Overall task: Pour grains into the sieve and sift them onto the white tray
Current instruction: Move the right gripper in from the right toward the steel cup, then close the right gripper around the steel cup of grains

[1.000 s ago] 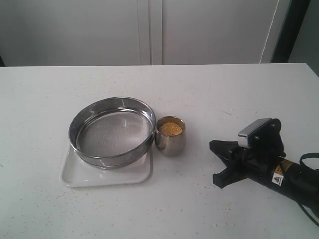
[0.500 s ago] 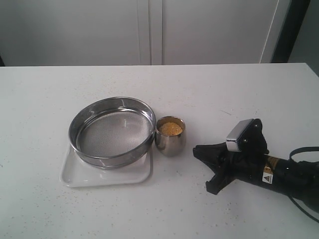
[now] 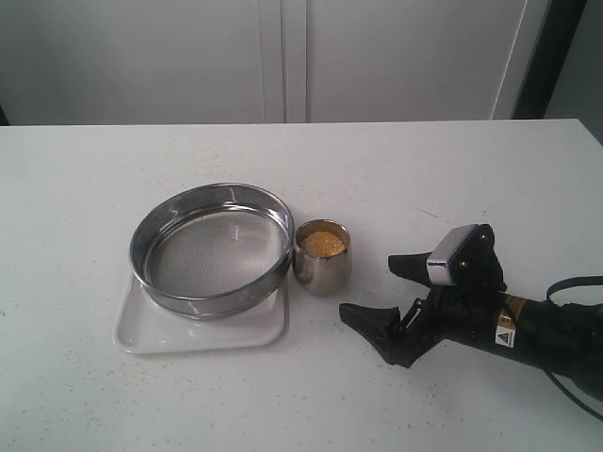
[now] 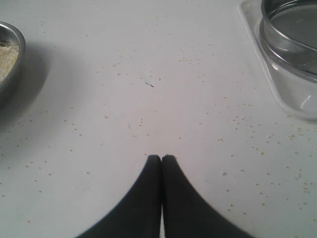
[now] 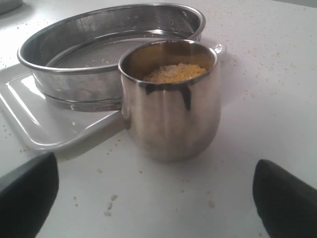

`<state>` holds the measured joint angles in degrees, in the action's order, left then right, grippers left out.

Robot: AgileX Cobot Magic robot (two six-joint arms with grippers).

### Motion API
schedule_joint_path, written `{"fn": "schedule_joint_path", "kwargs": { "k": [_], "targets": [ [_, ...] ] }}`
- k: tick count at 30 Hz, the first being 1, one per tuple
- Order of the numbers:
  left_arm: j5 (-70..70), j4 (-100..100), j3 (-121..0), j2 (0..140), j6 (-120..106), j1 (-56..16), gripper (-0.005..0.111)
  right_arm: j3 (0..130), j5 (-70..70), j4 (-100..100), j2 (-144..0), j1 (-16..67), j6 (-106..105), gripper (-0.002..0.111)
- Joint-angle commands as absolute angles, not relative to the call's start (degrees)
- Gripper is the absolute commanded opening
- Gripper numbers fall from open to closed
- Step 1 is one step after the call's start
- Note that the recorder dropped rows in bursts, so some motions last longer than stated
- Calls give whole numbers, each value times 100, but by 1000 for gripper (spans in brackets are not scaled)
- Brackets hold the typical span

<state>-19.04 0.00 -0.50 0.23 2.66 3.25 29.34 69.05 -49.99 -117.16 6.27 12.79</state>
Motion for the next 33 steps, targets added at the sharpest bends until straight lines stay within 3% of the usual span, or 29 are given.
{"fn": "schedule_joint_path", "kwargs": {
  "k": [1,21,33],
  "targets": [
    [-1952,-35,0,0,267,323,0,2957,6996,-4995,-11719,626,1250,104],
    [-1952,-35,0,0,267,323,0,3892,6996,-5208,-12157,651,1030,104],
    [-1952,-35,0,0,267,323,0,4466,6996,-5214,-12575,1142,911,104]
  ]
}}
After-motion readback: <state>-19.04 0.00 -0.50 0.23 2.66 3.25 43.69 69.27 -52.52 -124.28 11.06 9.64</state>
